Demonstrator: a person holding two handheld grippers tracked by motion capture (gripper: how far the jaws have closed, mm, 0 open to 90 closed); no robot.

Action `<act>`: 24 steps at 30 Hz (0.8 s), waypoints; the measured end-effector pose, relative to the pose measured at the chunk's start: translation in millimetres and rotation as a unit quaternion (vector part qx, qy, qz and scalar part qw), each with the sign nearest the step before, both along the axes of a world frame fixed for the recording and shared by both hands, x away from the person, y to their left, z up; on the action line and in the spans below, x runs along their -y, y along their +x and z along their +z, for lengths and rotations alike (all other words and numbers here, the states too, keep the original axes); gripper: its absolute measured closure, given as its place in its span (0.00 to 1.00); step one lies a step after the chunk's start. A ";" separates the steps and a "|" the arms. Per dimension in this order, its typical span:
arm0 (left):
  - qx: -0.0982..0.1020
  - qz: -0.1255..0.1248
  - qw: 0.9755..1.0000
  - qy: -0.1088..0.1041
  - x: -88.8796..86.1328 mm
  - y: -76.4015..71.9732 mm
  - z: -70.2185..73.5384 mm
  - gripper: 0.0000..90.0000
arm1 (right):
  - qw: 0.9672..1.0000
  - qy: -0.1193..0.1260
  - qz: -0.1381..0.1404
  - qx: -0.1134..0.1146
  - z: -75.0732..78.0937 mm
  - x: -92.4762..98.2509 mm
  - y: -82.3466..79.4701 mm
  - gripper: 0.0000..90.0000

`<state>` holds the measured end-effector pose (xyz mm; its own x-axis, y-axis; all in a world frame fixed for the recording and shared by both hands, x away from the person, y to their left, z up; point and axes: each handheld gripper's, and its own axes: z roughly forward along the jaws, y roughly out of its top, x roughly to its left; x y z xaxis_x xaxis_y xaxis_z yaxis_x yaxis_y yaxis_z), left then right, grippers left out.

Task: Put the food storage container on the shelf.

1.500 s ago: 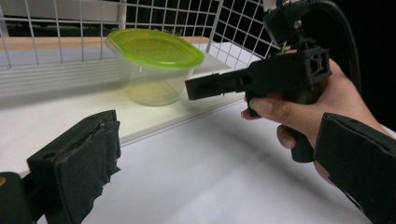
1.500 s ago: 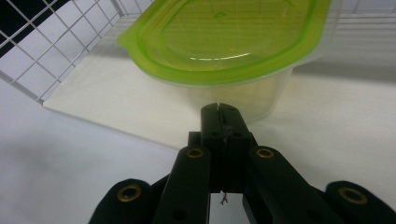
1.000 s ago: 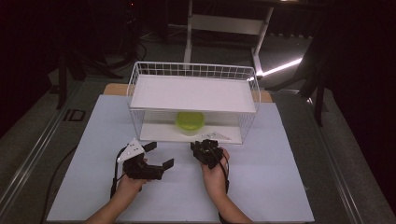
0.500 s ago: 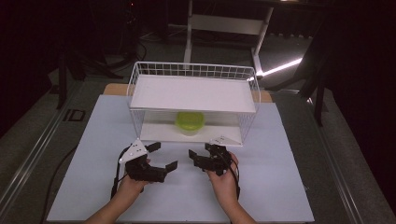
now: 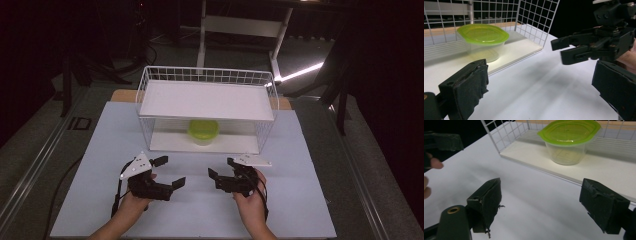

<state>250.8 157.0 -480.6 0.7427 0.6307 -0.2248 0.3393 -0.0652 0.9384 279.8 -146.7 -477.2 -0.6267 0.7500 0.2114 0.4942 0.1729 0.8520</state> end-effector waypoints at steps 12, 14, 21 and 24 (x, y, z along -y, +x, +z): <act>-0.005 0.002 1.000 0.003 -17.3 -14.9 1.0 0.02 | 0.999 0.003 0.015 0.029 8.5 31.9 -21.4 0.20; -0.004 0.003 1.000 0.006 -20.7 -17.7 1.5 0.02 | 0.999 0.004 0.013 0.031 8.5 34.6 -22.7 0.20; -0.007 0.009 1.000 0.005 -33.1 -25.5 -0.4 0.02 | 0.999 0.006 0.019 0.033 7.2 49.1 -29.5 0.20; -0.010 0.014 1.000 0.005 -39.0 -28.5 -2.3 0.02 | 0.999 0.003 0.023 0.035 7.4 55.0 -34.8 0.20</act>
